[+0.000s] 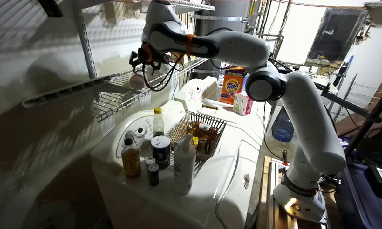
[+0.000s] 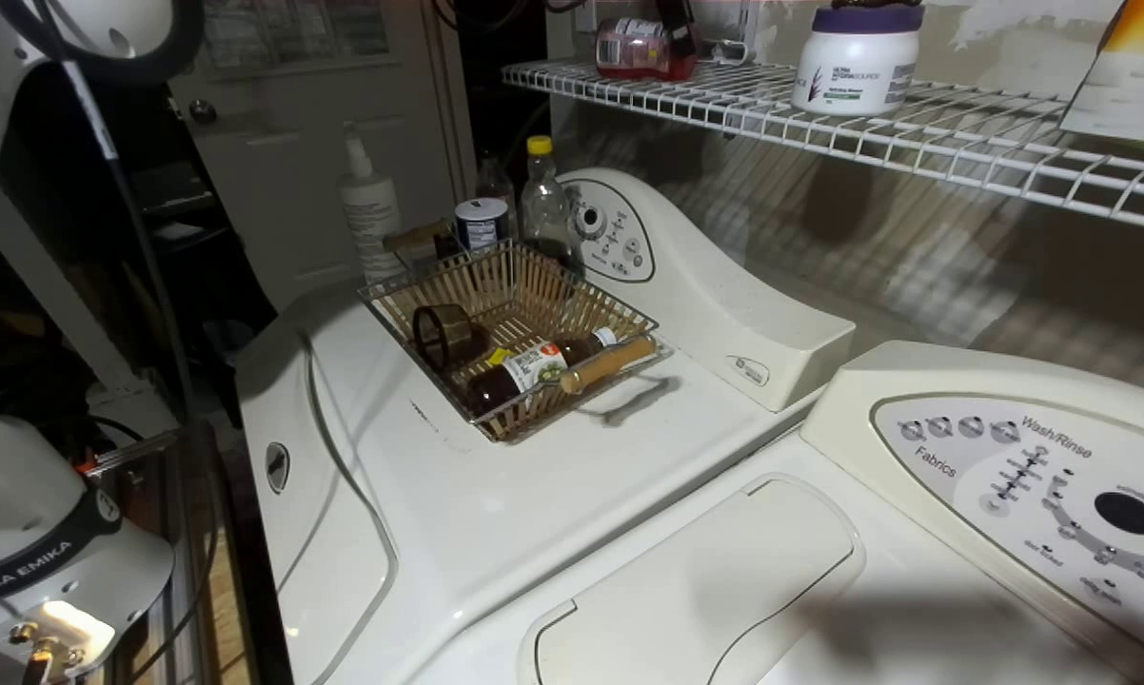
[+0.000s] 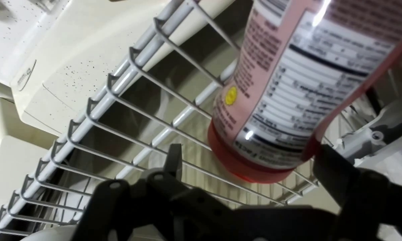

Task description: Put the red bottle upright

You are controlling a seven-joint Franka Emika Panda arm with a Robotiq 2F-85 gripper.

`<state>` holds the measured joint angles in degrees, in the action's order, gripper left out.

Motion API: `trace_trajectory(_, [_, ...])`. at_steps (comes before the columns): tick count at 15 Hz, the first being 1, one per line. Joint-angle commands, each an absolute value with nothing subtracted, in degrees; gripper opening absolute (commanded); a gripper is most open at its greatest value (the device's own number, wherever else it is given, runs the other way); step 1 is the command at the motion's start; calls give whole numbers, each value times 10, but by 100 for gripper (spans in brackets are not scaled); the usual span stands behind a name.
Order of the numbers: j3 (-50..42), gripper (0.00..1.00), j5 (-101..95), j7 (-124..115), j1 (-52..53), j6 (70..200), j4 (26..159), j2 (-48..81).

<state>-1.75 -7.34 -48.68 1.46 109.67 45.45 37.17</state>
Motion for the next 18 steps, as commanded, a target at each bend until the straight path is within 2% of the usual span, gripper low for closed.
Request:
trace_trajectory(1, [-15,99,-66,-495,14,1077,440,381])
trace_trajectory(12, [-7,100,-50,-507,12,1087,433,400])
trace_trajectory(13, [-8,75,-53,-509,13,1089,433,401])
trace_trajectory(14, [-8,73,-54,-509,14,1091,433,402])
trace_trajectory(16, [-9,58,-59,-508,16,1101,433,397])
trace_trajectory(18, [-14,54,-68,-508,20,1108,436,392])
